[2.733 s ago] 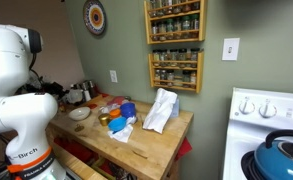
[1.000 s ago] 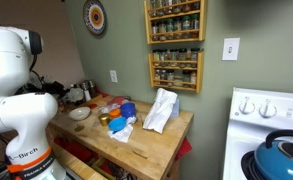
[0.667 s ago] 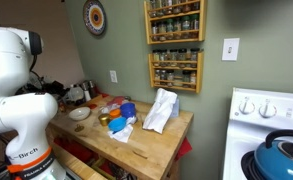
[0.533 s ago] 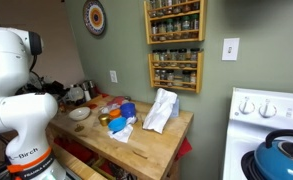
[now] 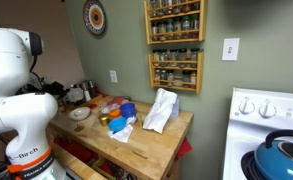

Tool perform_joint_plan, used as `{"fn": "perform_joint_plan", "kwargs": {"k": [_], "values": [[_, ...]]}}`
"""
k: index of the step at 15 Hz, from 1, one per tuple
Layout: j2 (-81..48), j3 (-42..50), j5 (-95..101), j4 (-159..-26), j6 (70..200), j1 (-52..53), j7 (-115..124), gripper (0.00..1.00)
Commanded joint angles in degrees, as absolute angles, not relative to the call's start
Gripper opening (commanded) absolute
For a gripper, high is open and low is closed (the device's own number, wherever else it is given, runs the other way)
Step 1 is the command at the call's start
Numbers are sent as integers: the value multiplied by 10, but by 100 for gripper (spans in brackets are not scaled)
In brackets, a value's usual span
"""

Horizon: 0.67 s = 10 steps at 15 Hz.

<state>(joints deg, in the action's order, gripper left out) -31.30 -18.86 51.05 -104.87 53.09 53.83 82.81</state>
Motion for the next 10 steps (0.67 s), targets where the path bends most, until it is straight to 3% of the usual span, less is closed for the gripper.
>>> {"fn": "perform_joint_plan", "kwargs": {"k": [1,10], "values": [[-313,-192,498,-1044,547,535,812,1],[-243,-193,452,-1095,671,485,761,1]]}}
